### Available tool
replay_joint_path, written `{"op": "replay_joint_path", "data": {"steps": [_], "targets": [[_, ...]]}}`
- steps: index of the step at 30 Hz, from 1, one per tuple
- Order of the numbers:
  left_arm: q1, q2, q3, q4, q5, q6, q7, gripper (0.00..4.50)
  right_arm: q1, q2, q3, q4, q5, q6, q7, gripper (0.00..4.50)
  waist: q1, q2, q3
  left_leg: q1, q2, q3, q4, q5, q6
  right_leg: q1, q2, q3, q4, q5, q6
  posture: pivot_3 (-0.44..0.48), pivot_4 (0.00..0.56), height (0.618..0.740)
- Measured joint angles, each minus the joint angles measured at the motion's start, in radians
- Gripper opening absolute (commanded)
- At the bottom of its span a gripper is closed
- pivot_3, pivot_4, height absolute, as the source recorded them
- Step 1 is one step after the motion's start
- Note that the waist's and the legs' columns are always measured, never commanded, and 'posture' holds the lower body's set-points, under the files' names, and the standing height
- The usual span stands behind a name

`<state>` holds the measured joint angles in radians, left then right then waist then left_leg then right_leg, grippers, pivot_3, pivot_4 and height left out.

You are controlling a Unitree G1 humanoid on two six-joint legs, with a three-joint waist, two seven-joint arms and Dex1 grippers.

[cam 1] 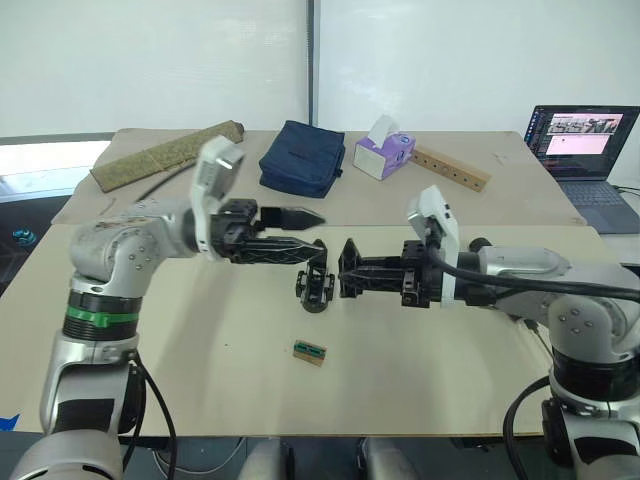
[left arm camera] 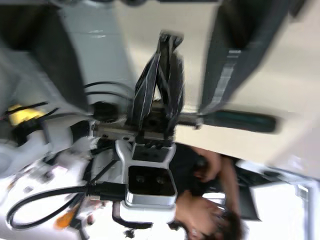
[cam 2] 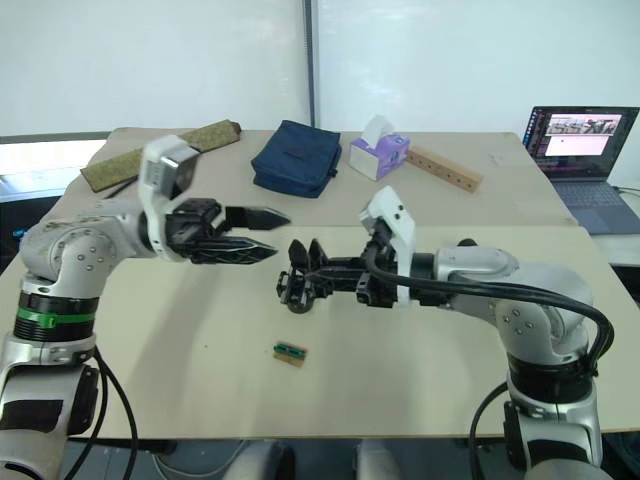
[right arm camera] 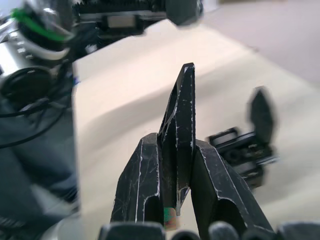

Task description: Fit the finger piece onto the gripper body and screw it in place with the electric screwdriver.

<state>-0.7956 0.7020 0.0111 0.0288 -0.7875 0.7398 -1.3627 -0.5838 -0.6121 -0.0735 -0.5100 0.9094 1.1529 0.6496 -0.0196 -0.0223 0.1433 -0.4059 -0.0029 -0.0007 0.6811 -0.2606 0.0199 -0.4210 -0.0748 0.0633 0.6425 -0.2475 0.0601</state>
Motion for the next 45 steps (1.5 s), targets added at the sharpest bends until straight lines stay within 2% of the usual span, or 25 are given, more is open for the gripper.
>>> {"op": "replay_joint_path", "data": {"steps": [4, 6, 10, 14, 18, 25, 33, 38, 41, 43, 45], "targets": [[0.097, 0.092, -0.008, 0.150, 0.198, -0.322, -0.128, 4.50, 0.163, -0.078, -0.010, 0.019, -0.117, -0.176, 0.083, 0.38, 0.003, 0.000, 0.000, 0.000, 0.000, 0.002, 0.000, 0.000, 0.000, 0.000, 0.000, 0.000, -0.001, 0.000, 0.000, 0.000, 0.150, 0.740], [0.130, 0.087, -0.016, 0.235, 0.265, -0.442, -0.157, 4.50, 0.244, -0.085, -0.006, 0.018, -0.158, -0.292, 0.164, 0.38, 0.006, 0.000, 0.000, -0.001, 0.000, 0.002, 0.000, 0.000, 0.000, 0.000, 0.000, 0.000, -0.001, 0.000, 0.000, 0.000, 0.150, 0.740], [0.175, 0.048, -0.013, 0.368, 0.357, -0.625, -0.151, 4.50, 0.327, -0.129, 0.071, 0.002, -0.249, -0.446, 0.285, 0.38, 0.008, -0.001, 0.000, -0.001, 0.000, 0.002, 0.002, 0.000, 0.000, 0.001, -0.001, 0.000, -0.001, 0.000, 0.000, 0.000, 0.150, 0.740], [0.245, -0.074, -0.037, 0.484, 0.438, -0.765, -0.085, 4.50, 0.335, -0.063, 0.086, 0.004, -0.301, -0.568, 0.287, 0.38, 0.008, -0.001, 0.001, -0.001, 0.001, 0.001, 0.003, 0.000, 0.000, 0.001, -0.001, 0.000, 0.000, 0.000, 0.000, 0.000, 0.150, 0.740], [0.209, -0.145, -0.077, 0.654, 0.543, -0.923, -0.034, 4.50, 0.339, -0.035, 0.107, 0.007, -0.330, -0.628, 0.289, 0.38, 0.010, -0.003, 0.001, -0.001, 0.000, 0.001, 0.003, 0.000, 0.000, 0.000, -0.001, 0.000, 0.001, 0.000, 0.000, 0.000, 0.150, 0.740], [0.071, -0.293, -0.133, 0.896, 0.630, -1.052, -0.047, 4.50, 0.320, -0.022, 0.132, 0.018, -0.354, -0.657, 0.286, 0.38, 0.016, -0.004, 0.001, -0.002, -0.001, 0.001, 0.004, 0.000, 0.001, 0.001, 0.000, 0.000, 0.001, 0.000, 0.001, 0.000, 0.150, 0.740], [-0.019, -0.374, -0.137, 1.023, 0.664, -1.093, -0.060, 4.50, 0.361, -0.024, 0.131, 0.007, -0.355, -0.660, 0.266, 0.38, 0.008, -0.004, 0.001, -0.001, -0.001, 0.001, 0.004, 0.000, 0.001, 0.001, 0.000, 0.000, 0.002, 0.000, 0.001, 0.000, 0.150, 0.740], [-0.051, -0.384, -0.138, 1.076, 0.684, -1.109, -0.067, 4.50, 0.368, -0.024, 0.131, -0.010, -0.356, -0.661, 0.261, 0.38, 0.006, -0.004, 0.001, -0.001, -0.001, 0.001, 0.005, 0.000, 0.001, 0.001, 0.001, 0.000, 0.003, 0.000, 0.001, 0.000, 0.150, 0.740], [-0.055, -0.383, -0.140, 1.093, 0.706, -1.132, -0.068, 3.68, 0.368, -0.024, 0.131, -0.011, -0.357, -0.666, 0.261, 0.38, 0.007, -0.004, 0.001, -0.001, -0.001, 0.001, 0.005, 0.000, 0.001, 0.001, 0.000, 0.000, 0.003, 0.000, 0.001, 0.000, 0.150, 0.740], [-0.059, -0.380, -0.137, 1.104, 0.708, -1.140, -0.062, 2.76, 0.365, -0.024, 0.131, -0.010, -0.361, -0.675, 0.262, 0.38, 0.007, -0.004, 0.001, -0.001, -0.001, 0.001, 0.005, 0.000, 0.001, 0.001, 0.000, 0.000, 0.003, 0.000, 0.001, 0.000, 0.150, 0.740], [-0.060, -0.379, -0.136, 1.109, 0.711, -1.150, -0.062, 2.32, 0.358, -0.022, 0.132, -0.004, -0.378, -0.694, 0.262, 0.38, 0.006, -0.004, 0.001, -0.001, -0.001, 0.001, 0.005, 0.000, 0.001, 0.001, 0.001, 0.000, 0.003, 0.000, 0.001, 0.000, 0.150, 0.740]]}}
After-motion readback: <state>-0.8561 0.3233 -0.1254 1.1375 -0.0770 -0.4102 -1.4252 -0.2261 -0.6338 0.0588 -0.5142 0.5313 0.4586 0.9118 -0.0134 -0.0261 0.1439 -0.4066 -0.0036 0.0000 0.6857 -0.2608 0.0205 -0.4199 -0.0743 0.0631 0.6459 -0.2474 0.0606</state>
